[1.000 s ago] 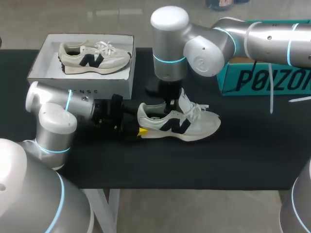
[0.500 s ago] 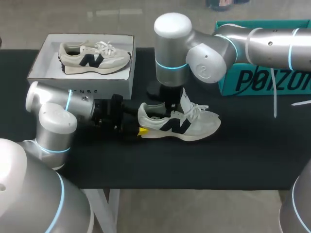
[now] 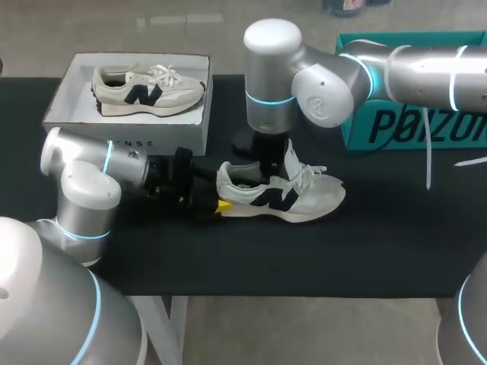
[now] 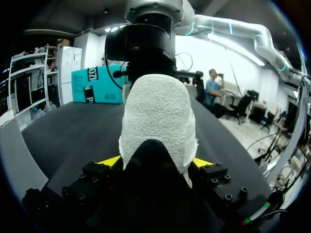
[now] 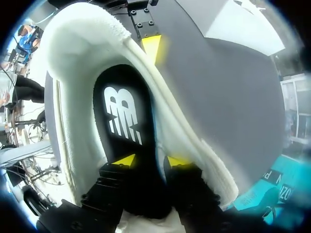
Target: Take the shoe out of the shoebox, open the shoe tongue, remove and reinsert the insole, then place the shoe into the shoebox
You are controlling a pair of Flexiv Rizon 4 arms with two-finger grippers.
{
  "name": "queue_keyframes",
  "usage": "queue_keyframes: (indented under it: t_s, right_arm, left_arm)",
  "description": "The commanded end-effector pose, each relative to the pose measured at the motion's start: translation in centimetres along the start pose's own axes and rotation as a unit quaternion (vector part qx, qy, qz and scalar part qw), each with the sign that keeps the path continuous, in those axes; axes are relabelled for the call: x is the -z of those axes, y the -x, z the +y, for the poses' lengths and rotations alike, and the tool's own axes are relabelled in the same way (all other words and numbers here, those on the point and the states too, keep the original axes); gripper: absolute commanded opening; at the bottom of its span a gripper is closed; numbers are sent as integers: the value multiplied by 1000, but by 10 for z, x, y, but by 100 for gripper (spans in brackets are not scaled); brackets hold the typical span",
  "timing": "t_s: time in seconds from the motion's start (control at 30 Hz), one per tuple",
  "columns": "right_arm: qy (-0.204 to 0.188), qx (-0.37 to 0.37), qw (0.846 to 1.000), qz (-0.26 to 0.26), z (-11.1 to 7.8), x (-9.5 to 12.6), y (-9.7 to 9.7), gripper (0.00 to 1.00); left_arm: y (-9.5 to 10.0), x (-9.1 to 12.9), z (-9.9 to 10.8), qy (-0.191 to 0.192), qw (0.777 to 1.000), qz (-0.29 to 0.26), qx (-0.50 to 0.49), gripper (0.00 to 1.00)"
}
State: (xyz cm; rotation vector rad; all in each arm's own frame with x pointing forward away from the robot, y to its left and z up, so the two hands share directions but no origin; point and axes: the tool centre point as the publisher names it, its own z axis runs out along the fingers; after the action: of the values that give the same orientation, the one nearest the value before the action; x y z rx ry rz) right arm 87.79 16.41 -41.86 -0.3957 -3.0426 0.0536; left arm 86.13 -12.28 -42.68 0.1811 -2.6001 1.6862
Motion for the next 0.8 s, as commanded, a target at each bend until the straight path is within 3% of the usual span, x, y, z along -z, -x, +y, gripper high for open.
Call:
queue_keyframes:
  t_s: [0.03,0.4,0.5,0.53,0.67,0.8]
  right_arm:
    - [0,-1,1000,22,0,-36,-5,40]
    - [-1,4,998,56,0,-51,-27,43]
    - [-7,4,998,61,3,-57,-30,25]
    - [-10,2,998,62,3,-58,-30,0]
    - [-5,-21,998,60,0,-57,-27,0]
    - [20,-52,997,53,-7,-42,-21,0]
  left_arm:
    - [0,-1,1,-1,1000,-1,1,0]
    - [0,-1,1,-1,1000,-1,1,0]
    - [0,-1,1,-1,1000,-1,1,0]
    - [0,-1,1,-1,1000,-1,1,0]
    - [0,-1,1,-1,1000,-1,1,0]
    - [0,-1,1,-1,1000,-1,1,0]
